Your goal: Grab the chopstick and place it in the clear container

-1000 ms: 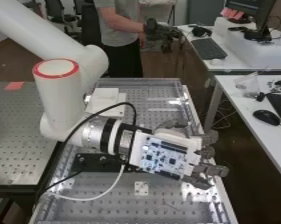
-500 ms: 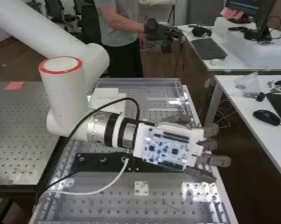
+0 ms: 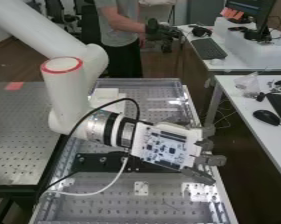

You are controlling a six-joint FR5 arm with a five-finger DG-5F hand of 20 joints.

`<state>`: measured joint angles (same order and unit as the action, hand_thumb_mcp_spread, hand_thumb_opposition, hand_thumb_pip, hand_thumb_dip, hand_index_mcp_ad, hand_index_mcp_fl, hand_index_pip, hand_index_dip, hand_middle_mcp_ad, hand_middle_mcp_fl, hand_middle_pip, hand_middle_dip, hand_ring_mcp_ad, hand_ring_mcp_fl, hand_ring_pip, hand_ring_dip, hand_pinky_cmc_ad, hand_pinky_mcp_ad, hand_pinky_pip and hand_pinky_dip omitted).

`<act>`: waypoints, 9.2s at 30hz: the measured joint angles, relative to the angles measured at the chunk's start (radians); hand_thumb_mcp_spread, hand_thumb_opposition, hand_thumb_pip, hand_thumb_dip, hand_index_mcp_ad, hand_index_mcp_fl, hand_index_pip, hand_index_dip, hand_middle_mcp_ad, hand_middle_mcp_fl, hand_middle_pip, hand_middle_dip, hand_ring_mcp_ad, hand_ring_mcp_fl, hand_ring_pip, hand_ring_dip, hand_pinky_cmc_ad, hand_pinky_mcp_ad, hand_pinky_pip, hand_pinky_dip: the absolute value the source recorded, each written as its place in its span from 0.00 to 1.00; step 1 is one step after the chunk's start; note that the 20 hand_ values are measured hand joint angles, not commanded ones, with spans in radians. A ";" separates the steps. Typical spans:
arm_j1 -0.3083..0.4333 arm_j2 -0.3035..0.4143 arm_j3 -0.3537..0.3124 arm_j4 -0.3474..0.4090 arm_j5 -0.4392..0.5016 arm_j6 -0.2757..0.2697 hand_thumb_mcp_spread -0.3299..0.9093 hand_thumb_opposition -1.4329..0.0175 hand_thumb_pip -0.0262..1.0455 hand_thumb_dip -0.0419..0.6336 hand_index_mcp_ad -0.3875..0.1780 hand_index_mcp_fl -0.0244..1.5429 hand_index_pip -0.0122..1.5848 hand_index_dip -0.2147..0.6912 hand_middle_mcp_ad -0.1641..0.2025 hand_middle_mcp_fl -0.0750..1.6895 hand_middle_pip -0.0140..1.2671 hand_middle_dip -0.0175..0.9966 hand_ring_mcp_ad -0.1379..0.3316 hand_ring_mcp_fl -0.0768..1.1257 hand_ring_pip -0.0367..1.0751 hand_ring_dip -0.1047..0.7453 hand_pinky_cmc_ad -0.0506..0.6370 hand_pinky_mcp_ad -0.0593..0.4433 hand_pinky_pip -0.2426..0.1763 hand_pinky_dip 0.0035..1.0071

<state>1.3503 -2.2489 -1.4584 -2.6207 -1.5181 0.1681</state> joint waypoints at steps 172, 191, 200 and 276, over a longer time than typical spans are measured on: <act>0.482 0.270 -0.057 -0.167 0.273 -0.342 0.94 0.25 0.37 0.57 0.46 0.76 0.38 0.70 0.23 0.79 0.16 0.85 0.34 0.61 0.14 0.72 0.60 0.76 0.66 0.15; 0.536 0.214 -0.012 -0.234 0.260 -0.326 0.94 0.25 0.37 0.57 0.45 0.77 0.38 0.70 0.23 0.79 0.16 0.85 0.34 0.62 0.14 0.75 0.60 0.77 0.67 0.15; 0.512 0.205 -0.012 -0.267 0.232 -0.337 0.94 0.25 0.37 0.57 0.46 0.77 0.38 0.70 0.22 0.79 0.16 0.85 0.34 0.62 0.14 0.75 0.60 0.77 0.67 0.15; 0.410 -0.111 0.494 -0.858 -0.054 -0.519 0.68 0.39 0.49 0.59 0.38 0.56 0.23 0.64 0.26 0.60 0.11 0.80 0.35 0.49 0.11 0.75 0.69 0.77 0.65 0.15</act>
<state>1.7601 -2.3602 -0.9641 -3.4783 -1.5724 -0.3509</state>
